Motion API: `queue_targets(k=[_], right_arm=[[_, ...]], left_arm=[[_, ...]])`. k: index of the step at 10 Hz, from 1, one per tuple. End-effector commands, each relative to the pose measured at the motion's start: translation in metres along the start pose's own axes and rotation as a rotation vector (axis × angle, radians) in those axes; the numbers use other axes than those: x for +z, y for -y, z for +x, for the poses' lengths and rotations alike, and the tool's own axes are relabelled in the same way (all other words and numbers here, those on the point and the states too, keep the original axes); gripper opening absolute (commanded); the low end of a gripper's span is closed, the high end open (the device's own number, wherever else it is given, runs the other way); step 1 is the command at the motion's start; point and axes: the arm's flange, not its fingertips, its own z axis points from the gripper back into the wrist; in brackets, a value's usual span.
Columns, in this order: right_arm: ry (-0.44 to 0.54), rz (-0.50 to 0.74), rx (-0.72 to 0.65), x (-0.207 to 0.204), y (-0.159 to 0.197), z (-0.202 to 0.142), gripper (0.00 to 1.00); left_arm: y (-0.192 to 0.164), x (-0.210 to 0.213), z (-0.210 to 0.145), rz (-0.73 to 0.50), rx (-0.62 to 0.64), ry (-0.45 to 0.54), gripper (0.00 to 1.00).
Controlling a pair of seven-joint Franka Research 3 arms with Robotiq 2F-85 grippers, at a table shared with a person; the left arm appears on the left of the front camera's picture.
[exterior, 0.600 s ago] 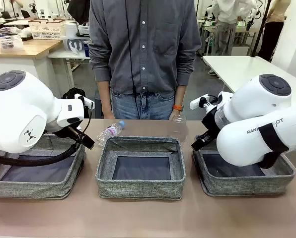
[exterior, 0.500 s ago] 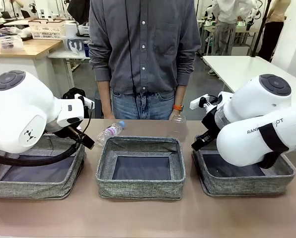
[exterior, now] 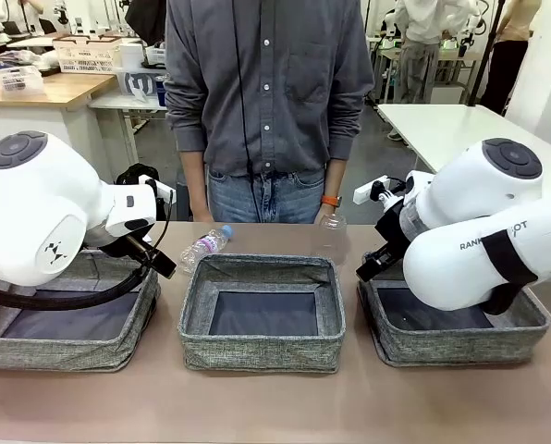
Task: Sort the waste into the appropriate baskets.
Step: Pick up the waste item pointed out by the person.
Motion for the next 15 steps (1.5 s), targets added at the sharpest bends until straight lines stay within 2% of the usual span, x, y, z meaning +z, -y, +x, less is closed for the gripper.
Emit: queue_targets(k=[1, 4, 5, 6, 7, 8, 9, 10, 11, 12, 13, 14, 15], right_arm=[[0.0, 0.0, -0.001, 0.0, 0.0, 0.0, 1.0], [0.0, 0.0, 0.0, 0.0, 0.0, 0.0, 1.0], [-0.091, -0.053, -0.077, 0.036, 0.012, 0.012, 1.0], [-0.073, -0.043, -0.089, 0.089, 0.02, 0.019, 1.0], [-0.019, -0.065, -0.114, 0.143, 0.021, 0.026, 1.0], [-0.009, -0.075, -0.093, 0.187, 0.011, 0.028, 1.0], [0.026, -0.031, -0.071, 0.224, -0.001, 0.024, 1.0], [0.076, -0.055, -0.116, 0.238, -0.005, 0.018, 1.0], [0.011, -0.069, -0.08, 0.191, 0.013, 0.022, 1.0], [0.011, -0.069, -0.08, 0.191, 0.013, 0.022, 1.0], [0.055, -0.075, -0.081, 0.248, 0.0, 0.016, 1.0], [0.036, -0.009, -0.161, 0.237, -0.002, 0.015, 1.0], [0.013, 0.136, -0.327, 0.246, 0.008, 0.014, 1.0]], left_arm=[[0.0, 0.0, 0.0, 0.0, -0.001, 0.0, 1.0], [0.0, 0.0, 0.0, 0.0, 0.0, 0.0, 1.0], [-0.002, 0.048, 0.009, -0.025, 0.014, 0.034, 1.0], [-0.002, 0.106, 0.011, -0.05, 0.035, 0.076, 1.0], [0.008, 0.161, 0.008, -0.142, -0.048, 0.077, 1.0], [0.023, 0.199, 0.003, -0.045, -0.095, 0.097, 1.0], [0.036, 0.224, -0.005, 0.004, -0.126, 0.124, 1.0], [0.043, 0.231, -0.013, 0.014, -0.143, 0.145, 1.0], [0.029, 0.198, 0.021, -0.052, -0.084, 0.116, 1.0], [0.029, 0.198, 0.021, -0.052, -0.084, 0.116, 1.0], [0.029, 0.198, 0.021, -0.052, -0.084, 0.116, 1.0], [0.038, 0.232, 0.011, -0.025, -0.113, 0.125, 1.0], [0.029, 0.232, 0.013, -0.244, -0.035, 0.024, 1.0]])
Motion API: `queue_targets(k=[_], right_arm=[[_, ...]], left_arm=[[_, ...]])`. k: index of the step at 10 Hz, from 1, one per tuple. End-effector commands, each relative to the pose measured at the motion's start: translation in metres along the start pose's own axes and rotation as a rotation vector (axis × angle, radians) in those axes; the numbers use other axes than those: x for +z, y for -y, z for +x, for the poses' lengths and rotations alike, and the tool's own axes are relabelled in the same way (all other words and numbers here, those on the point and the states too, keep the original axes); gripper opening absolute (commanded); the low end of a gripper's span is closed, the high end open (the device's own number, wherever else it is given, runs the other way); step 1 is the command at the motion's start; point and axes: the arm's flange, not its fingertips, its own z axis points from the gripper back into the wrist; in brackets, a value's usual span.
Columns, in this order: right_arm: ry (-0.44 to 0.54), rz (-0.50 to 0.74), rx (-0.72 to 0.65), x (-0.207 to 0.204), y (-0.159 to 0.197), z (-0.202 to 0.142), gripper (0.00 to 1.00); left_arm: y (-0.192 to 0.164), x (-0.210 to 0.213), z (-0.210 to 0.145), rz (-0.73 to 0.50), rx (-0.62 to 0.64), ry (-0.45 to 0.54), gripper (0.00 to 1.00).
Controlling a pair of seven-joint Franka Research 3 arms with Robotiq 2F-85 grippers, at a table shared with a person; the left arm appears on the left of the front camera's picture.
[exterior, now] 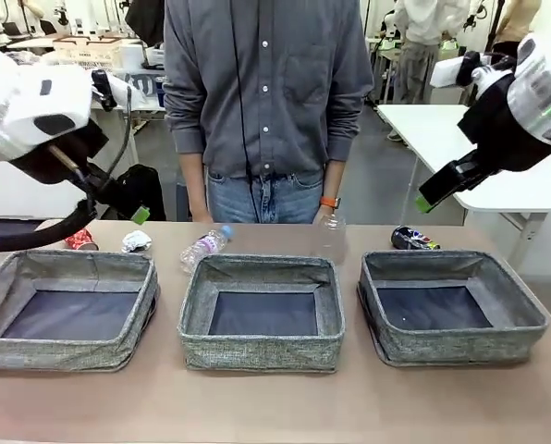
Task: Sort the waste into the appropriate baskets.
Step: Pick up the waste item pointed out by the person.
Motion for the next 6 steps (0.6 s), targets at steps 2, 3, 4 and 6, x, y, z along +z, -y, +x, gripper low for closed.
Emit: queue_targets(k=[2, 3, 4, 6], right_arm=[[-0.083, 0.507, -0.447, 0.035, 0.025, 0.002, 1.0], [-0.132, 0.651, -0.533, 0.03, 0.033, 0.002, 1.0], [-0.204, 0.701, -0.584, 0.024, 0.039, 0.004, 1.0], [-0.209, 0.905, -0.623, 0.002, 0.055, 0.002, 1.0]], left_arm=[[-0.032, 0.009, -0.006, -0.72, 0.067, -0.111, 1.0], [-0.04, -0.003, -0.008, -0.858, 0.136, -0.117, 1.0], [-0.046, -0.009, -0.007, -0.922, 0.193, -0.068, 1.0], [-0.055, -0.017, -0.009, -1.06, 0.357, 0.081, 1.0]])
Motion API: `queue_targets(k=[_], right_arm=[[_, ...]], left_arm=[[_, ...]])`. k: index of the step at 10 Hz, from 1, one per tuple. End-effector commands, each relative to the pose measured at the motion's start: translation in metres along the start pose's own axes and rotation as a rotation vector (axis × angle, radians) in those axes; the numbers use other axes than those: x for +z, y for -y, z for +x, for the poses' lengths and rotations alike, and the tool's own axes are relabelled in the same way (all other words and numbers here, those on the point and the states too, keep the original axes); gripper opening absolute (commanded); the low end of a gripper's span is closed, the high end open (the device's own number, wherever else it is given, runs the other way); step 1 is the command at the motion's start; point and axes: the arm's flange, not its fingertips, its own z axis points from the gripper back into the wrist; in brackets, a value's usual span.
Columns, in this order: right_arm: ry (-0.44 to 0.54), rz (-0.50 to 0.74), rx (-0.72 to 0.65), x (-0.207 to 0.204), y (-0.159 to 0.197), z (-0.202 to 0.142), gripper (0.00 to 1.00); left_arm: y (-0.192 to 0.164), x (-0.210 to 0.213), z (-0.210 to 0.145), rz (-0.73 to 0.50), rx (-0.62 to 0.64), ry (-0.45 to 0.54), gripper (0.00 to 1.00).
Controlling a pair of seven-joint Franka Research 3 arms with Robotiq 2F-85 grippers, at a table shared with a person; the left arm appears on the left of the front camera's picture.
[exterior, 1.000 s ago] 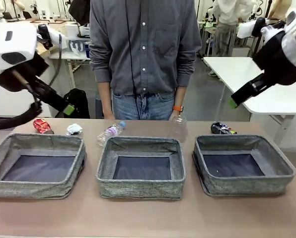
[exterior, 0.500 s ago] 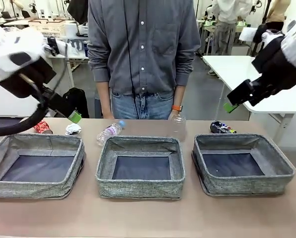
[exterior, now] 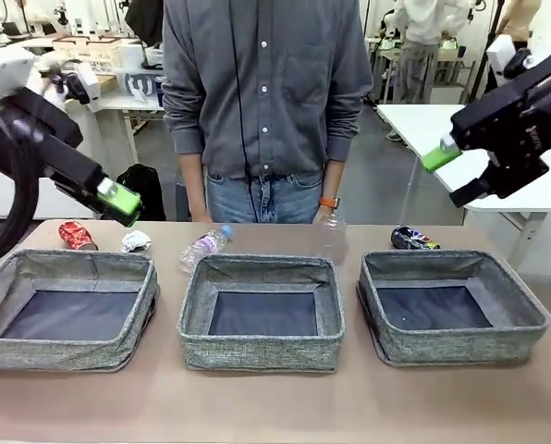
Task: Sort the waste into the appropriate baskets.
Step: Pick up the waste item pointed out by the person.
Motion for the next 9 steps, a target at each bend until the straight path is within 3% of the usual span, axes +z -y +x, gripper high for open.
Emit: queue_targets(k=[1, 3, 4, 5, 9], right_arm=[[0.048, 0.214, -0.044, -0.003, 0.022, 0.013, 1.0], [0.119, 0.36, -0.096, -0.02, 0.056, 0.027, 1.0], [0.2, 0.41, -0.044, -0.022, 0.063, 0.026, 1.0], [0.084, 0.298, -0.101, -0.004, 0.043, 0.022, 1.0], [0.084, 0.298, -0.101, -0.004, 0.043, 0.022, 1.0]], left_arm=[[-0.013, 0.006, 0.008, -0.141, 0.167, 0.189, 1.0], [-0.03, 0.017, 0.007, -0.241, 0.253, 0.418, 1.0], [-0.04, 0.016, 0.008, -0.157, 0.374, 0.42, 1.0], [-0.028, 0.026, 0.009, -0.238, 0.222, 0.3, 1.0], [-0.028, 0.026, 0.009, -0.238, 0.222, 0.3, 1.0]])
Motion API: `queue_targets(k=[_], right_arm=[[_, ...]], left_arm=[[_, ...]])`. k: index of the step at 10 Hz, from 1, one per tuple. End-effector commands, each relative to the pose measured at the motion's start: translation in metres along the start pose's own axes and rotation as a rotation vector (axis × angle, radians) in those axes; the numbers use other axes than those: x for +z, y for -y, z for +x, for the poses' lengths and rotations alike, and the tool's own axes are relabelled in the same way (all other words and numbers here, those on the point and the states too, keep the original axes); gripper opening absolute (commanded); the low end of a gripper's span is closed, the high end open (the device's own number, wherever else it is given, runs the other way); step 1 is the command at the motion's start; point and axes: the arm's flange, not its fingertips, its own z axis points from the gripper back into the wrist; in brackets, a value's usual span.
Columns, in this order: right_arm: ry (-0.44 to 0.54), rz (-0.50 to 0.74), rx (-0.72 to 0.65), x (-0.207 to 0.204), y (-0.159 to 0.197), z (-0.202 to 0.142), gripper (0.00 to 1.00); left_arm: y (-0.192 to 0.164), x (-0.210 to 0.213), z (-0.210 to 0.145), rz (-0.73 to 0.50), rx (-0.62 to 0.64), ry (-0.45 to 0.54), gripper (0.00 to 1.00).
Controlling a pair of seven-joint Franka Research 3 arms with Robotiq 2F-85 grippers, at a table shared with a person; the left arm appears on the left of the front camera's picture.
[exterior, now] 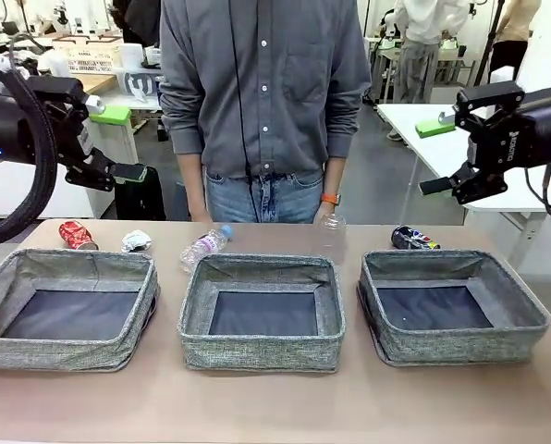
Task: Sort the waste into the appropriate baskets.
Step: Pick up the waste item pointed out by the person.
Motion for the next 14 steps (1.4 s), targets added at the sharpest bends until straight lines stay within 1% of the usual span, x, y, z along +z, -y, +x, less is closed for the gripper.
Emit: queue_targets(k=[1, 14], right_arm=[[-0.007, -0.011, -0.019, 0.006, -0.0036, 0.001, 1.0], [-0.007, -0.011, -0.019, 0.006, -0.0036, 0.001, 1.0]], left_arm=[[-0.0016, 0.0044, 0.0013, -0.004, -0.029, 0.0, 1.0], [-0.0016, 0.0044, 0.0013, -0.004, -0.029, 0.0, 1.0]])
